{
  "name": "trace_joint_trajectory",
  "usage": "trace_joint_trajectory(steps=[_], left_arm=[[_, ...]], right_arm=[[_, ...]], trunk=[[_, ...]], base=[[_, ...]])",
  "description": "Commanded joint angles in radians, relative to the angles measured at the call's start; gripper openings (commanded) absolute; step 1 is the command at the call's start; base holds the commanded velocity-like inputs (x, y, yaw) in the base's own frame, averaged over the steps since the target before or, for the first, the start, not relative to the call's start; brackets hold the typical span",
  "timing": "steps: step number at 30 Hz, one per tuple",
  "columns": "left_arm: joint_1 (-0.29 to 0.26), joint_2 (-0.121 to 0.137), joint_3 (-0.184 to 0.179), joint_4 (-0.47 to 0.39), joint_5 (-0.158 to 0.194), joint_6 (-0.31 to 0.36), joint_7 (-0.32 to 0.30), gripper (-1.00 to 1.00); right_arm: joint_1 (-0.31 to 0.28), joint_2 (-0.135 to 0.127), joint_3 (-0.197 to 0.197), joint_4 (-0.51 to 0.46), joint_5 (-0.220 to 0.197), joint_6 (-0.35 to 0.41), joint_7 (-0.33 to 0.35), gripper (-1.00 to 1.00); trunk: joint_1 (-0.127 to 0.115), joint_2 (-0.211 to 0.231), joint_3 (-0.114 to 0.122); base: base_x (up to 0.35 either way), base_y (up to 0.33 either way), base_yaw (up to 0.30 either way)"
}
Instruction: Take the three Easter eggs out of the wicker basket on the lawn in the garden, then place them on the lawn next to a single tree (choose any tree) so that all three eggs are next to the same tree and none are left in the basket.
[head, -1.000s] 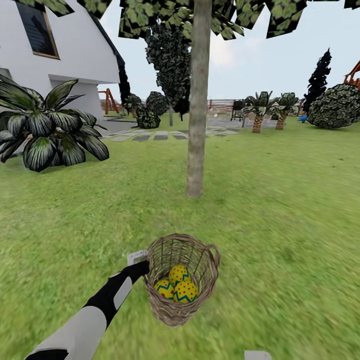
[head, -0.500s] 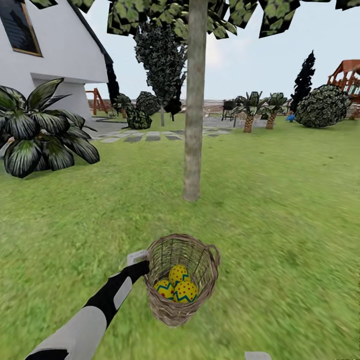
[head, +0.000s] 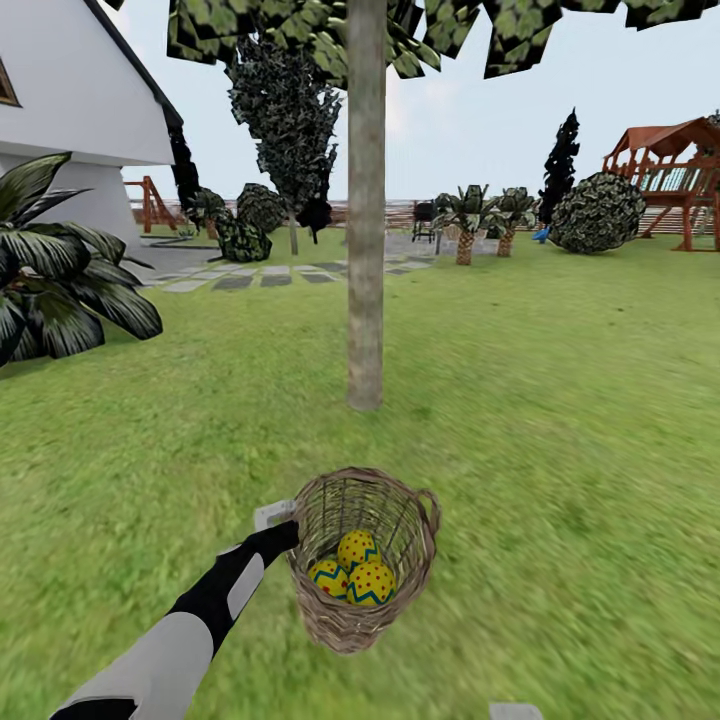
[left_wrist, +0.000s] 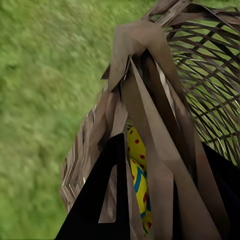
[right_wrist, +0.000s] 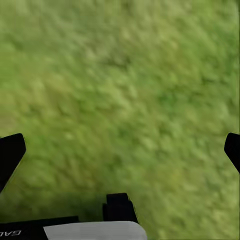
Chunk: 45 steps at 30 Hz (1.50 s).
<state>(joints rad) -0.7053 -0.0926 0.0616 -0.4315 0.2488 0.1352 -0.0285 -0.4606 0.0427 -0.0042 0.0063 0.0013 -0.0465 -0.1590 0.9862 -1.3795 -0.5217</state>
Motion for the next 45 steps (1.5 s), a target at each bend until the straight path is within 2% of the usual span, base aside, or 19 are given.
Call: trace_joint_trajectory(steps=[1,9,19,22,23,25,27,28,29,30,32,33,35,36,45], left_arm=[[0.000,-0.001,0.007,-0.003,0.010,0.007,-0.004,-1.00],[0.000,-0.001,0.007,-0.003,0.009,0.007,-0.004,-1.00],[0.000,-0.001,0.007,-0.003,0.009,0.007,-0.004,-1.00],[0.000,-0.001,0.007,-0.003,0.010,0.007,-0.004,-1.00],[0.000,-0.001,0.007,-0.003,0.010,0.007,-0.004,-1.00],[0.000,-0.001,0.007,-0.003,0.010,0.007,-0.004,-1.00],[0.000,-0.001,0.007,-0.003,0.009,0.006,-0.004,-1.00],[0.000,-0.002,0.007,-0.003,0.009,0.007,-0.004,-1.00],[0.000,-0.002,0.007,-0.003,0.009,0.007,-0.004,-1.00],[0.000,-0.002,0.006,-0.003,0.009,0.007,-0.004,-1.00],[0.000,-0.002,0.006,-0.003,0.009,0.007,-0.004,-1.00],[0.000,-0.003,0.006,-0.003,0.009,0.007,-0.004,-1.00],[0.000,-0.003,0.007,-0.003,0.008,0.007,-0.004,-1.00],[0.000,-0.003,0.006,-0.003,0.008,0.007,-0.004,-1.00],[0.000,-0.002,0.006,-0.003,0.007,0.007,-0.004,-1.00]], right_arm=[[-0.001,0.000,0.000,0.001,0.000,-0.003,-0.004,1.00],[0.000,0.002,0.000,0.000,0.000,-0.003,-0.004,1.00],[-0.002,-0.006,-0.005,-0.024,-0.004,-0.008,-0.003,1.00],[-0.005,-0.002,-0.005,-0.137,-0.004,0.006,-0.003,1.00],[-0.006,-0.001,-0.005,-0.200,-0.004,0.036,-0.003,1.00],[-0.006,0.000,-0.005,-0.366,-0.005,0.143,-0.004,1.00],[-0.006,0.000,-0.005,-0.553,-0.006,0.272,-0.005,1.00],[-0.006,0.004,-0.004,-0.781,-0.007,0.421,-0.004,1.00],[-0.006,0.019,-0.004,-0.899,-0.008,0.493,-0.004,1.00],[-0.006,0.041,-0.004,-1.014,-0.008,0.537,-0.004,1.00],[-0.006,0.051,-0.003,-1.134,-0.009,0.550,-0.004,1.00],[-0.006,0.055,0.002,-1.223,-0.020,0.554,-0.002,1.00],[-0.006,0.050,0.003,-1.262,-0.103,0.555,-0.003,1.00],[-0.006,0.043,0.017,-1.281,-0.131,0.559,-0.002,1.00],[-0.006,0.040,0.011,-1.287,-0.132,0.555,-0.002,1.00]], trunk=[[0.000,-0.001,-0.001],[0.000,-0.001,-0.001],[0.000,-0.001,-0.001],[0.000,-0.001,-0.001],[0.000,-0.001,-0.001],[0.000,-0.001,-0.001],[0.000,-0.001,-0.001],[0.000,-0.001,-0.001],[0.000,-0.001,-0.001],[0.000,-0.001,-0.001],[0.000,-0.001,-0.001],[0.000,-0.001,-0.001],[0.000,-0.001,-0.001],[0.000,-0.001,-0.001],[0.000,-0.001,-0.001]], base=[[0.285,0.223,-0.001],[0.285,0.217,-0.002],[0.285,0.207,-0.163],[0.285,0.202,-0.001],[0.285,0.201,0.000],[0.285,0.192,0.000],[0.285,0.185,0.000],[0.285,0.164,0.000],[0.285,0.158,0.000],[0.285,0.155,0.000],[0.285,0.155,0.000],[0.285,0.153,0.000],[0.285,0.150,0.000],[0.285,0.146,0.000],[0.285,0.145,0.000]])
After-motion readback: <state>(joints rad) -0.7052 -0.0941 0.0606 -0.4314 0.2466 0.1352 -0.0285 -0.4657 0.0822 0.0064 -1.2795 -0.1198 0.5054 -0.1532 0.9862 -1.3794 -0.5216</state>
